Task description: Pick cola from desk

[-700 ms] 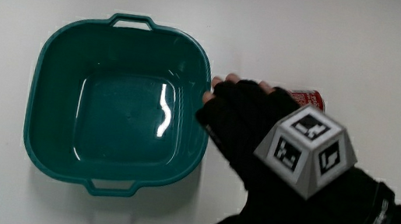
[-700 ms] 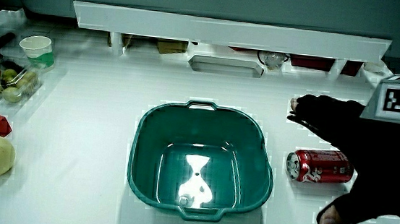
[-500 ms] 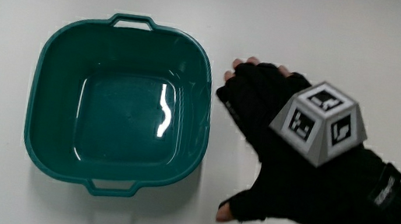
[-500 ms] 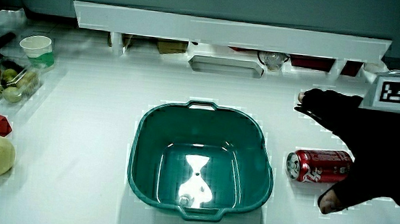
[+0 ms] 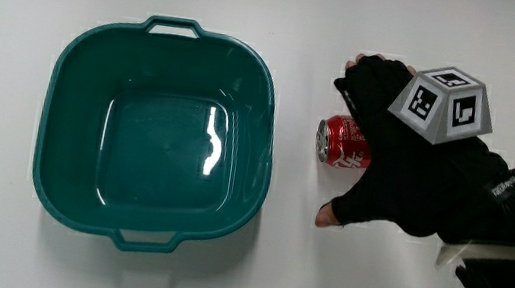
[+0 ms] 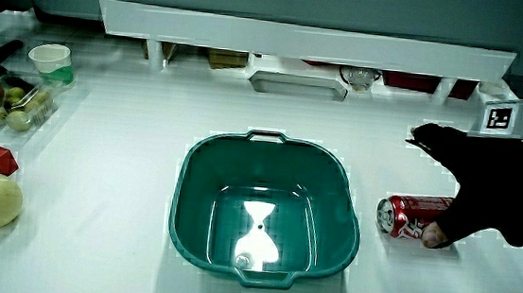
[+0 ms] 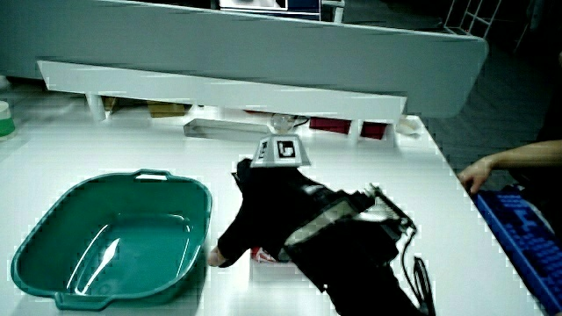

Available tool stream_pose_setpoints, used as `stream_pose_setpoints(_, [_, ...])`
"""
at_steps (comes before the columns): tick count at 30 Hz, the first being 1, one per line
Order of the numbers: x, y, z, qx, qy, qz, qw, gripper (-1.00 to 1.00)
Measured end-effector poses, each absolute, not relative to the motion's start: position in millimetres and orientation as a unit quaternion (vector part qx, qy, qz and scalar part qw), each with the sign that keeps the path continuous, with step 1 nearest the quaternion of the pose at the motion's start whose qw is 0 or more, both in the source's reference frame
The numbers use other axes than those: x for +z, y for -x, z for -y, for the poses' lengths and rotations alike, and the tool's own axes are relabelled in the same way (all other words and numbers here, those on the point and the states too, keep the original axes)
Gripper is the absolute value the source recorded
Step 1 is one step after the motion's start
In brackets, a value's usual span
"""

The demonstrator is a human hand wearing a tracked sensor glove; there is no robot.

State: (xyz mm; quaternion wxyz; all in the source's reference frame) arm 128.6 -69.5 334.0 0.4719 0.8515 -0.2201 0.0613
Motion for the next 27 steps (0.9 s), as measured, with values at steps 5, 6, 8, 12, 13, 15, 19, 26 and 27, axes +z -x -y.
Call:
stream_pose_setpoints(5, [358.9,-134.7,77.7,0.058,-0.845,0.194,0.495,0.0])
stream_pose_setpoints(6, [364.7,-135.8,78.9,0.051,-0.845,0.188,0.499,0.0])
stream_pose_setpoints(8, [375.7,-137.8,81.1,0.039,-0.844,0.178,0.505,0.0])
stream_pose_setpoints(12, [392.5,-143.2,84.1,0.037,-0.838,0.16,0.521,0.0])
stream_pose_setpoints(13, [395.5,-145.3,84.7,0.04,-0.838,0.158,0.521,0.0])
stream_pose_setpoints(15, [398.2,-147.7,85.4,0.04,-0.842,0.153,0.515,0.0])
stream_pose_setpoints(19, [408.5,-149.4,87.6,0.026,-0.846,0.145,0.513,0.0])
stream_pose_setpoints(26, [431.0,-152.8,87.9,0.001,-0.845,0.128,0.52,0.0])
stream_pose_setpoints(27, [435.2,-153.9,88.2,-0.008,-0.844,0.122,0.523,0.0])
